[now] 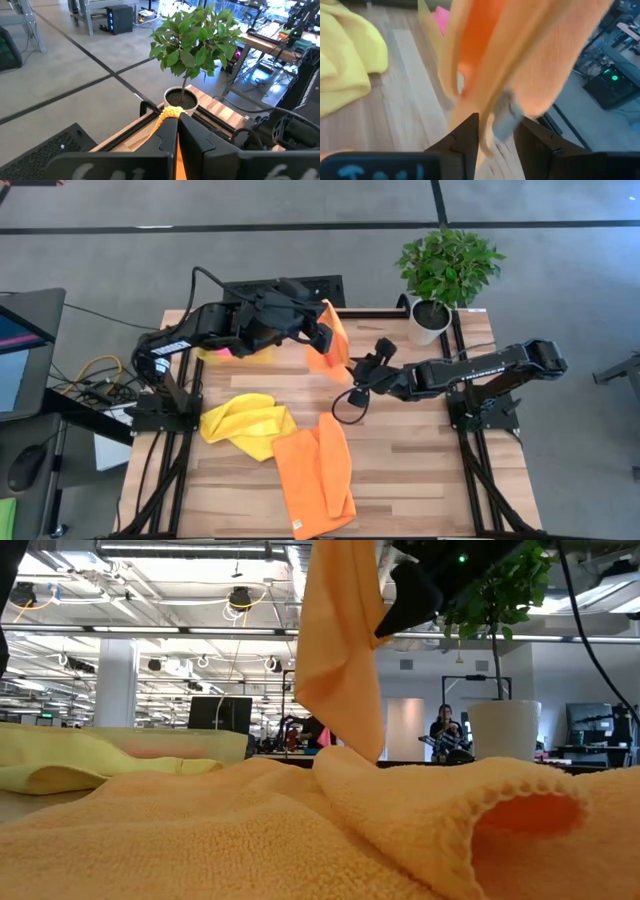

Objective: Fold microfiber towels
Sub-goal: Fold the right orange microfiber cloth

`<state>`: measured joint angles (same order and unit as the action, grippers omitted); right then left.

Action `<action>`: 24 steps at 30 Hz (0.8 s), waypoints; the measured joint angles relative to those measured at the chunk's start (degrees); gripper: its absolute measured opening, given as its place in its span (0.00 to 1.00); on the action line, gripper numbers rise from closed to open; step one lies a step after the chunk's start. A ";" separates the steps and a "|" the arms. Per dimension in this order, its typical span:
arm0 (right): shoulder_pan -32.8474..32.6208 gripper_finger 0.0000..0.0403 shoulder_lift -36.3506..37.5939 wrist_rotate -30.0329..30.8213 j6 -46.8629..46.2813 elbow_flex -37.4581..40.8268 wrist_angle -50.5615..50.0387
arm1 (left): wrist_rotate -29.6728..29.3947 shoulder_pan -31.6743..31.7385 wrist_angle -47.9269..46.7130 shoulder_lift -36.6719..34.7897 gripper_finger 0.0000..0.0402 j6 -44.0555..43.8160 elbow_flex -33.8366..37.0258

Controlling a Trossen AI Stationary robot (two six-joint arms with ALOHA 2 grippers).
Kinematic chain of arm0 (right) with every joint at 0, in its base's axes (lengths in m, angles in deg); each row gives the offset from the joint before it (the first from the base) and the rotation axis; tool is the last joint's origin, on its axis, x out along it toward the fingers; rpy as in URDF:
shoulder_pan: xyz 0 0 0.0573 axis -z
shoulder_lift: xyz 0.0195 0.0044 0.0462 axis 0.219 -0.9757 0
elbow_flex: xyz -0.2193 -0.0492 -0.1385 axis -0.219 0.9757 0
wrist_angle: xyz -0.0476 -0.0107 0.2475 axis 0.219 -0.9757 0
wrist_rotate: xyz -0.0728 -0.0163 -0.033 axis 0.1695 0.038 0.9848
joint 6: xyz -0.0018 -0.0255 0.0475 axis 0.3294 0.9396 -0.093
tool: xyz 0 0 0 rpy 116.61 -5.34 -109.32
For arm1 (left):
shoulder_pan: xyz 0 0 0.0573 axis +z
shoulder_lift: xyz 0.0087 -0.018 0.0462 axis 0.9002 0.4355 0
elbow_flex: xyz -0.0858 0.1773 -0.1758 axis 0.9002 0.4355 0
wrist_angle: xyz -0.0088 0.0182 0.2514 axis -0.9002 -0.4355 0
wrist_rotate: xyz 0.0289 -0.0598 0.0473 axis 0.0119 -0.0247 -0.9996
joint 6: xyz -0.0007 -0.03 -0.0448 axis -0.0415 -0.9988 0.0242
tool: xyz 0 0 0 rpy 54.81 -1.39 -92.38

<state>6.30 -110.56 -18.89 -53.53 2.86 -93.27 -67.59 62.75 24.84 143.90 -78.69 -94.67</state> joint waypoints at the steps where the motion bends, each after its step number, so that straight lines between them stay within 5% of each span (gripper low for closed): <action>1: 0.00 0.34 -0.06 0.22 -0.01 0.00 -0.84 | 0.02 0.00 -0.14 -0.25 0.00 0.00 0.00; 9: 0.00 0.26 -0.13 0.35 -0.01 0.02 -0.82 | 0.16 0.00 -0.66 -0.75 0.00 0.43 0.00; 18: -0.04 0.03 -0.05 0.07 1.20 0.02 -0.92 | 0.16 0.02 -1.19 -0.87 0.00 0.46 0.00; 24: -0.37 0.03 3.31 0.02 1.63 -0.02 -2.46 | 0.20 0.02 -5.05 -0.86 0.00 -0.71 0.00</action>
<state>5.93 -107.26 -18.87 -51.90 2.84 -95.73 -67.38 62.77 19.79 143.04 -79.41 -94.67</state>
